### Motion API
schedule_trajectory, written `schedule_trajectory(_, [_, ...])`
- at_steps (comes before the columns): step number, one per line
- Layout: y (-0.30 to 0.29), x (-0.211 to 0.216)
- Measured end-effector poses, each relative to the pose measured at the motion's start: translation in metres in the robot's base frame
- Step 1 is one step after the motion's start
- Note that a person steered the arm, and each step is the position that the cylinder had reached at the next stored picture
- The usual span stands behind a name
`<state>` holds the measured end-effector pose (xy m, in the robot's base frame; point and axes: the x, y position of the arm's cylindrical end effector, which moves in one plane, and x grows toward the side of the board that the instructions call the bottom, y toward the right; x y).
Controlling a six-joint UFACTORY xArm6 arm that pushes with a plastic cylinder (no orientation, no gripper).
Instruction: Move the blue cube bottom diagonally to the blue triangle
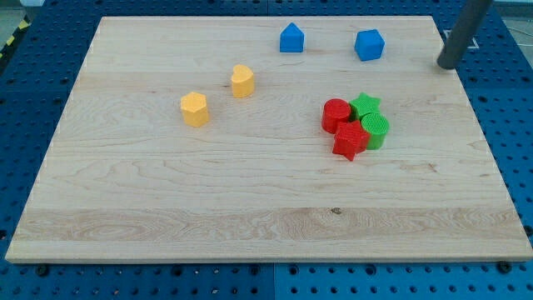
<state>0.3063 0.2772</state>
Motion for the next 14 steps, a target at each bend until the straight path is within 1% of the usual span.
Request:
schedule_trajectory(1, [-0.029, -0.022])
schedule_trajectory(3, [-0.053, -0.025])
schedule_trajectory(8, [-0.076, -0.028])
schedule_trajectory(10, [-0.097, -0.028])
schedule_trajectory(12, [-0.131, -0.03])
schedule_trajectory(14, [-0.158, -0.05])
